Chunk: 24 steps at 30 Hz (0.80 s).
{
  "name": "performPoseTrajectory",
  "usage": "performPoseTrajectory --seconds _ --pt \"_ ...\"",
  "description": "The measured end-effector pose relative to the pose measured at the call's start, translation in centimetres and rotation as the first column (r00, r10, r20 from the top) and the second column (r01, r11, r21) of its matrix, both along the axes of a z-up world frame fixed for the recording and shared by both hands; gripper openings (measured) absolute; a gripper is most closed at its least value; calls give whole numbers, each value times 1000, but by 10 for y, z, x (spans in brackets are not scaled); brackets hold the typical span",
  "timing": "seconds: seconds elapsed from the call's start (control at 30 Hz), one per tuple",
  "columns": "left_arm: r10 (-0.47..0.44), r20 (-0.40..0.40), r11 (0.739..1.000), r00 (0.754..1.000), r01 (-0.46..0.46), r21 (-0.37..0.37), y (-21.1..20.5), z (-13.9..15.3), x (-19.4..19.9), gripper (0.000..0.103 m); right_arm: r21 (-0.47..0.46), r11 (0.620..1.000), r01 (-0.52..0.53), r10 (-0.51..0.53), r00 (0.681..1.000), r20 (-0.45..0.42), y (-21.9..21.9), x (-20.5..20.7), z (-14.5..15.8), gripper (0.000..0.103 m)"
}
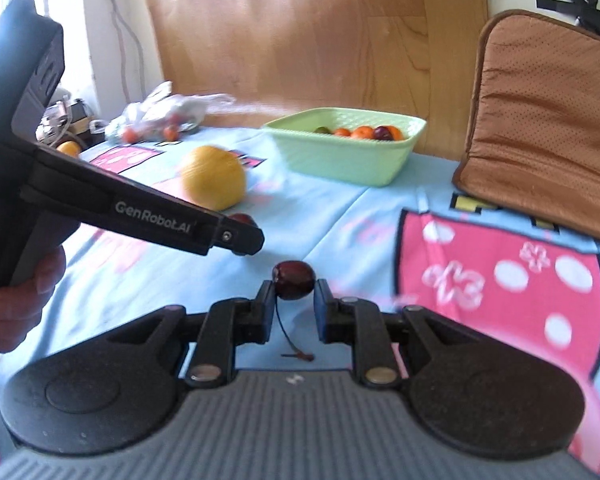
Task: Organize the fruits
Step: 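Grasp a dark cherry with the left gripper while the right gripper grasps another cherry, then carry both cherries to the green bowl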
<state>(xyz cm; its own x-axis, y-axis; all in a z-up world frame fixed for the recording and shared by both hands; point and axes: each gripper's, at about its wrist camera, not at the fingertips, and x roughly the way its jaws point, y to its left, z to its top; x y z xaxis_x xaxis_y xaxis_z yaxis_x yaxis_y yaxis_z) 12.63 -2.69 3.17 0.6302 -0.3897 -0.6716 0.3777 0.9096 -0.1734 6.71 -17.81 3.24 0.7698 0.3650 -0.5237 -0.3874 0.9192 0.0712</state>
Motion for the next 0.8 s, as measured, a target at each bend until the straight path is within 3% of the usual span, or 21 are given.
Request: performPoseTrajectory --seconds 0.27,0.53,0.67,0.73,0.8 --pt "-14 52 1000 999 12 23 20 -2 -65 30 -19 1000 -25 26 998 49 22 -55 -1 23" --pt "-16 70 997 997 11 70 21 -20 -86 32 -44 999 31 -30 999 17 30 -70 -13 26" --pt "-18 90 998 996 12 68 24 -19 -94 44 -19 999 49 -49 999 18 31 -78 -12 30" --pt "-12 105 998 994 6 64 27 -16 -97 46 -19 999 50 -49 998 29 32 -81 -11 37" --pt "-9 113 998 994 3 56 30 -14 -99 48 -17 998 54 -53 998 30 32 -82 -11 37"
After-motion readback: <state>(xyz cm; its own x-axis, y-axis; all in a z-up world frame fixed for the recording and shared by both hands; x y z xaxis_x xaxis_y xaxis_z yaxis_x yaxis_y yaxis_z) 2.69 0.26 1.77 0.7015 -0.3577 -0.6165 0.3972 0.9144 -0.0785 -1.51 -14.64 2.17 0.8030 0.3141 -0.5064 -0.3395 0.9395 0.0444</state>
